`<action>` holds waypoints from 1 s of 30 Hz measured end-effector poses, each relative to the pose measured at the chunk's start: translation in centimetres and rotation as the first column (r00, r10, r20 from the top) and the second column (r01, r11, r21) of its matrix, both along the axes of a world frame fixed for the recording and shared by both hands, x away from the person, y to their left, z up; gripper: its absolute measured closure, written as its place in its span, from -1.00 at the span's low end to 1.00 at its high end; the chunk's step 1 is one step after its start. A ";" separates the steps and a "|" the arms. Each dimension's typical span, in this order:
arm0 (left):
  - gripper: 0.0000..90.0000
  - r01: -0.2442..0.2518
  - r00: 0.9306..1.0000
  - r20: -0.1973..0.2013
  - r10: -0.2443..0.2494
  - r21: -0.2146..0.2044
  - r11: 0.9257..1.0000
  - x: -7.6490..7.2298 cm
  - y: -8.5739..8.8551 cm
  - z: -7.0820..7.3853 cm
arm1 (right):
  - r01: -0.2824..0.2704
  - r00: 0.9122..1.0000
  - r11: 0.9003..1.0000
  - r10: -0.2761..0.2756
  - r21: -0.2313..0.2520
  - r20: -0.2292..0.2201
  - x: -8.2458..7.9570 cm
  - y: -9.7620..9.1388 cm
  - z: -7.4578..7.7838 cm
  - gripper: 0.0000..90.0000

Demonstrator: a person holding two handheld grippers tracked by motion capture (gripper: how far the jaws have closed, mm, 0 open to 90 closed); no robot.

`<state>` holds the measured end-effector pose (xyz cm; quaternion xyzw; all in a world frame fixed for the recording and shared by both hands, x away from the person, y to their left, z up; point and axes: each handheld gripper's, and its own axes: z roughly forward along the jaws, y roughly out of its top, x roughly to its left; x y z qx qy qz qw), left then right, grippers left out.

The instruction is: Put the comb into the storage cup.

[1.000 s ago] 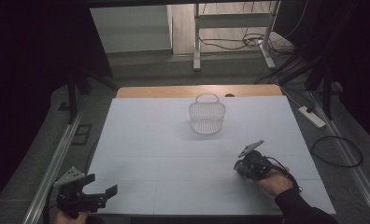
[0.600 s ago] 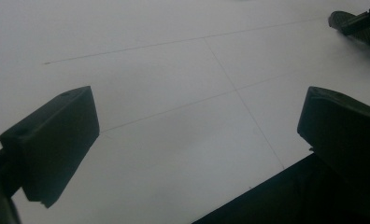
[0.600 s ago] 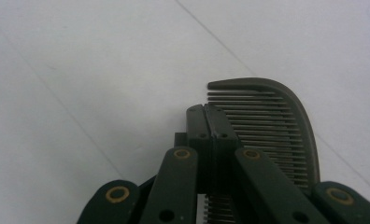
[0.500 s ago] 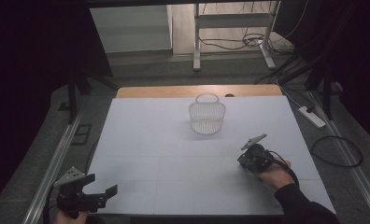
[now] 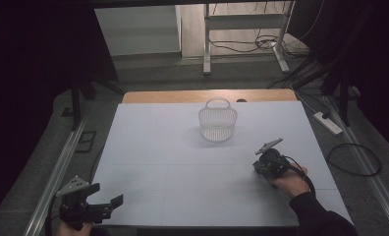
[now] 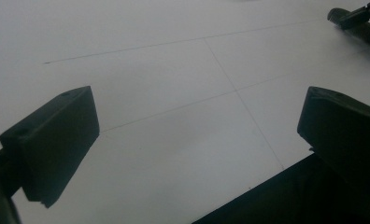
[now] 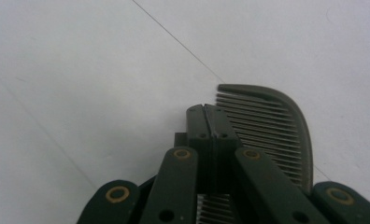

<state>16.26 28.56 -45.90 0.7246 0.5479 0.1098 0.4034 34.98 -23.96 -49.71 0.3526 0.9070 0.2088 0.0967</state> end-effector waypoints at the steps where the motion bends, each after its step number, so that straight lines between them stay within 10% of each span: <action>1: -1.00 0.001 1.000 0.001 -0.001 0.001 1.000 0.0 0.0 0.0 | 0.001 1.000 1.000 -0.001 0.011 0.005 -0.1 0.0 0.2 0.98; 30: -1.00 0.017 0.998 0.058 -0.022 0.085 0.996 0.1 -0.7 0.2 | 0.076 0.994 0.991 -0.084 0.113 0.075 -4.8 -2.5 4.2 -0.18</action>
